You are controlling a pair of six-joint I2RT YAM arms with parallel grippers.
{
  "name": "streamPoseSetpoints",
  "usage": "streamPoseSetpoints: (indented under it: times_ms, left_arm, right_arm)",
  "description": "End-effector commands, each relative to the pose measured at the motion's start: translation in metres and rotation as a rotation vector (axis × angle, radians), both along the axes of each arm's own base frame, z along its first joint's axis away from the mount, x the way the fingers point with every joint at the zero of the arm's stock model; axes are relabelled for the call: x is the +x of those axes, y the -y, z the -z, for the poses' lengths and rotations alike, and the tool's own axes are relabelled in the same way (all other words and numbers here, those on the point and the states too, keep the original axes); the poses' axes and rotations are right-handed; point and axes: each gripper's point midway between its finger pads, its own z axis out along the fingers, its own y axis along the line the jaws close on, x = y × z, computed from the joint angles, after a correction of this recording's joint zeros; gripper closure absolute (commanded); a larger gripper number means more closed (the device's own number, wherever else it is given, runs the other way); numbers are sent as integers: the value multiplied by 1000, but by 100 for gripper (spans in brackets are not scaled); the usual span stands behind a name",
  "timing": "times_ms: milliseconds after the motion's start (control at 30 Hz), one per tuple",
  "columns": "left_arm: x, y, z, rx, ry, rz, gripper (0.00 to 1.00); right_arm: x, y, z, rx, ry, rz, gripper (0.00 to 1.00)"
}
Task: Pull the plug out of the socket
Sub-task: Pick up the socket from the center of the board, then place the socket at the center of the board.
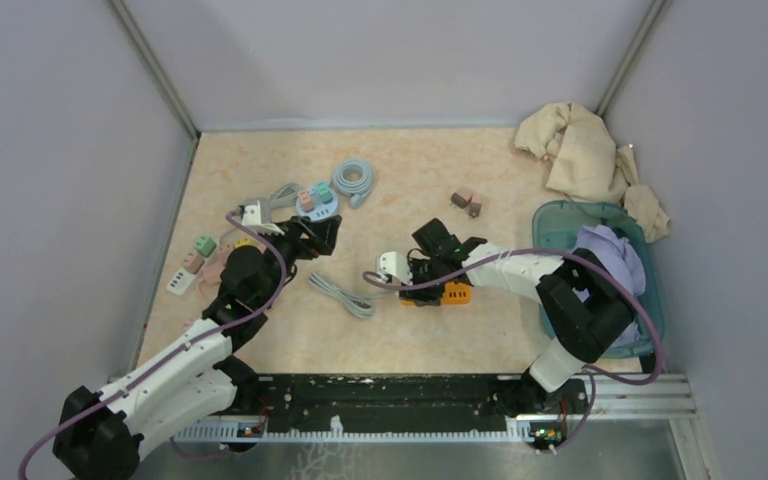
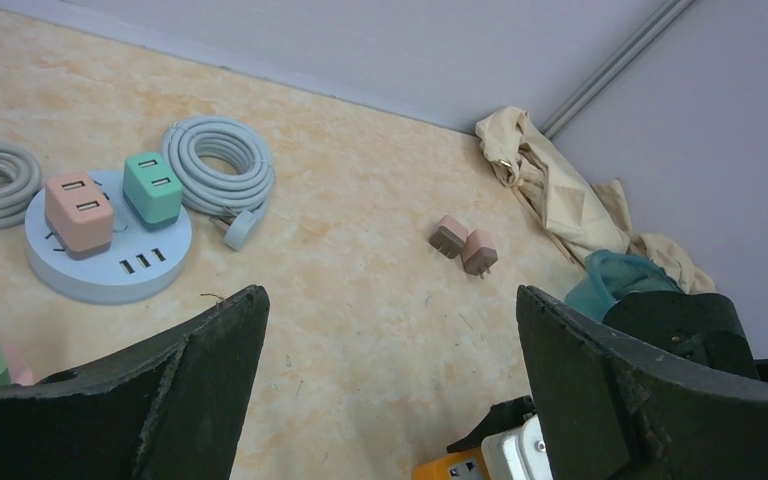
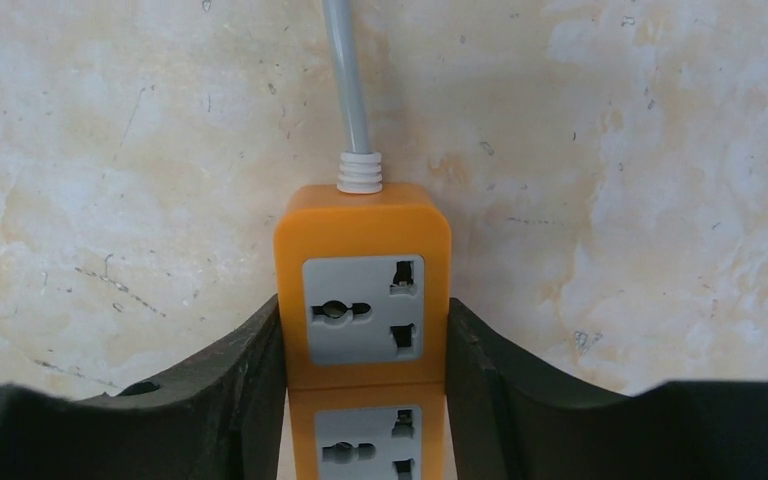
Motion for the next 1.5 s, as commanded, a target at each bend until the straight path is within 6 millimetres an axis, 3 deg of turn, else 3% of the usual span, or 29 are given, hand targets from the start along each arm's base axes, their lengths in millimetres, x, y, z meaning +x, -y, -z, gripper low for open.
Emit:
streamPoseSetpoints:
  times_ms: [0,167,400,533,767,1167,1333,1467]
  left_arm:
    - [1,-6,2,17,4,-24,2]
    - [0,-8,1,17,6,-29,2]
    - [0,-8,2,15,5,-29,2]
    - [0,-8,2,17,4,-29,2]
    - [0,-7,4,19,0,-25,2]
    - [2,-3,4,17,-1,-13,2]
    - [2,-1,6,16,-6,-7,2]
    - [2,-1,4,15,-3,-6,2]
  right_arm:
    - [15,-13,-15,35,57,30,73]
    - [21,-17,-34,102,25,104,90]
    - [54,2,-58,205,-40,308,100]
    - [70,17,-68,242,-35,379,100]
    - [104,42,-101,298,26,457,100]
    - [199,114,-159,334,251,619,100]
    - [229,133,-171,332,320,671,100]
    - [253,151,-159,304,332,753,100]
